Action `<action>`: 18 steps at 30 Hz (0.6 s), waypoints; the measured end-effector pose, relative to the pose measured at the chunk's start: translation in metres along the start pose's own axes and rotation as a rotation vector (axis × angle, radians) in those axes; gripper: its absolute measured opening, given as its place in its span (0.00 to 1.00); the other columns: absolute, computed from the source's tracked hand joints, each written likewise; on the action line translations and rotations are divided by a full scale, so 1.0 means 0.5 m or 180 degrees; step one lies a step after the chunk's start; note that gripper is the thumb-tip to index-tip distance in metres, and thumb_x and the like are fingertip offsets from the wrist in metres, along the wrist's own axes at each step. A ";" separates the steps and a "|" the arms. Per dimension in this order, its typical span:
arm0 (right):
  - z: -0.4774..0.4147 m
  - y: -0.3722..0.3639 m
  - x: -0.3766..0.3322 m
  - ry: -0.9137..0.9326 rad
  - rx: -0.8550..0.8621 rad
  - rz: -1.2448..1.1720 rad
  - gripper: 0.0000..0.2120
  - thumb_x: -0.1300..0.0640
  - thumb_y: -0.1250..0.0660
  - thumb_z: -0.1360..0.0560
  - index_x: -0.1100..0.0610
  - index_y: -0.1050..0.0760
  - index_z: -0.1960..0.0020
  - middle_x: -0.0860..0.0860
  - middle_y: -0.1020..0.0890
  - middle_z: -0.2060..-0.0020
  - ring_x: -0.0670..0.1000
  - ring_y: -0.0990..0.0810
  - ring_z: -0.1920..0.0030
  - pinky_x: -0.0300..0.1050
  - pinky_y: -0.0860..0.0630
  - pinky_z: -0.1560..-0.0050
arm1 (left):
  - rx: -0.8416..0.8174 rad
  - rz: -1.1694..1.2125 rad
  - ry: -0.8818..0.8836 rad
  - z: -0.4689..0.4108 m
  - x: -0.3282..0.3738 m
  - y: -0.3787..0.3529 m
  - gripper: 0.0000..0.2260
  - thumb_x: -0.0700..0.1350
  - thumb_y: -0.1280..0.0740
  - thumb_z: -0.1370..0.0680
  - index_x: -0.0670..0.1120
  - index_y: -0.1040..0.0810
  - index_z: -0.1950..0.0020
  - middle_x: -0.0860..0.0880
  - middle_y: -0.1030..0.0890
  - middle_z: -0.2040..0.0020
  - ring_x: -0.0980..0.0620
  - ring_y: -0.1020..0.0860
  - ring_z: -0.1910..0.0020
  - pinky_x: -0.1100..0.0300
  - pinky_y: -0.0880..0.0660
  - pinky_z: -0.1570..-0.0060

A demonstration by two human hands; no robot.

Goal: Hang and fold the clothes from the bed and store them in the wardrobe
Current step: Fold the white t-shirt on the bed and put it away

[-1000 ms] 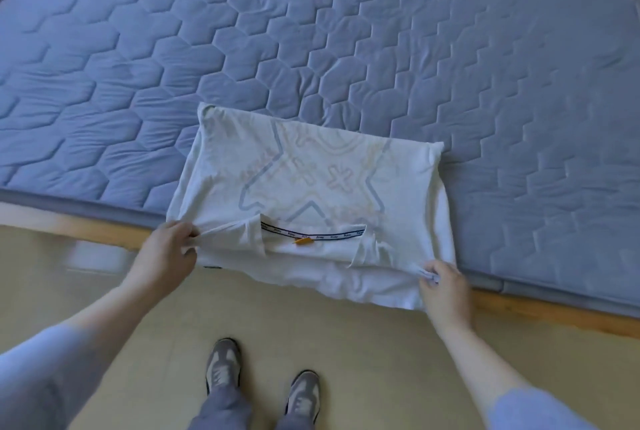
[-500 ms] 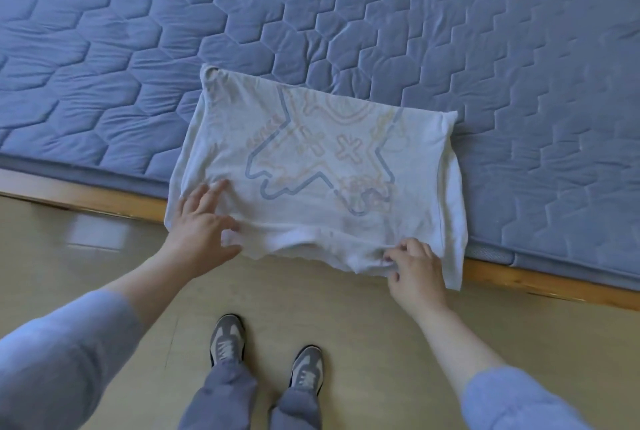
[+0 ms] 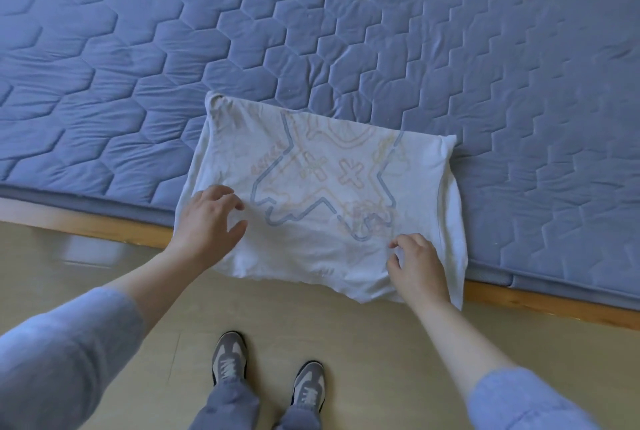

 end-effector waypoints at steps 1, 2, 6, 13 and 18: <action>-0.012 0.010 -0.007 -0.0037 0.0004 -0.0024 0.11 0.62 0.37 0.24 0.59 0.22 0.43 0.55 0.23 0.44 0.56 0.27 0.42 0.48 0.28 0.45 | -0.0030 0.0055 -0.0056 -0.014 0.008 0.009 0.13 0.46 0.29 0.25 0.43 0.21 0.43 0.44 0.25 0.37 0.41 0.27 0.38 0.50 0.31 0.40; -0.026 0.020 -0.014 -0.0075 0.0000 -0.0032 0.12 0.62 0.37 0.24 0.59 0.22 0.42 0.55 0.23 0.43 0.55 0.27 0.41 0.48 0.28 0.44 | -0.0053 0.0105 -0.0101 -0.030 0.015 0.020 0.13 0.46 0.30 0.24 0.43 0.21 0.42 0.45 0.25 0.37 0.42 0.27 0.39 0.50 0.30 0.41; -0.098 0.060 -0.046 -0.0075 -0.0066 -0.0012 0.14 0.61 0.37 0.23 0.58 0.24 0.38 0.55 0.24 0.39 0.56 0.27 0.38 0.48 0.29 0.41 | -0.0135 0.0136 -0.0287 -0.106 0.046 0.066 0.14 0.44 0.31 0.23 0.42 0.23 0.38 0.44 0.25 0.37 0.42 0.26 0.41 0.52 0.29 0.43; -0.270 0.111 -0.073 -0.0019 -0.0001 -0.0225 0.14 0.62 0.37 0.22 0.58 0.24 0.37 0.55 0.24 0.38 0.56 0.27 0.36 0.49 0.29 0.39 | -0.0350 -0.0102 -0.0389 -0.261 0.077 0.073 0.17 0.41 0.36 0.21 0.46 0.26 0.32 0.50 0.29 0.29 0.46 0.27 0.35 0.55 0.29 0.41; -0.396 0.093 -0.087 0.0169 -0.0174 -0.0116 0.17 0.63 0.36 0.24 0.60 0.25 0.35 0.56 0.24 0.37 0.57 0.27 0.36 0.48 0.32 0.37 | -0.0304 -0.0415 -0.0391 -0.377 0.090 0.051 0.20 0.42 0.34 0.23 0.46 0.29 0.30 0.48 0.29 0.30 0.44 0.28 0.35 0.55 0.33 0.41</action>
Point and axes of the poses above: each hand's wrist, its own z-axis away from the middle knuckle, its own y-axis out of the back of the hand, x = y × z, the point moved 10 cm from there along -z, towards the middle knuckle
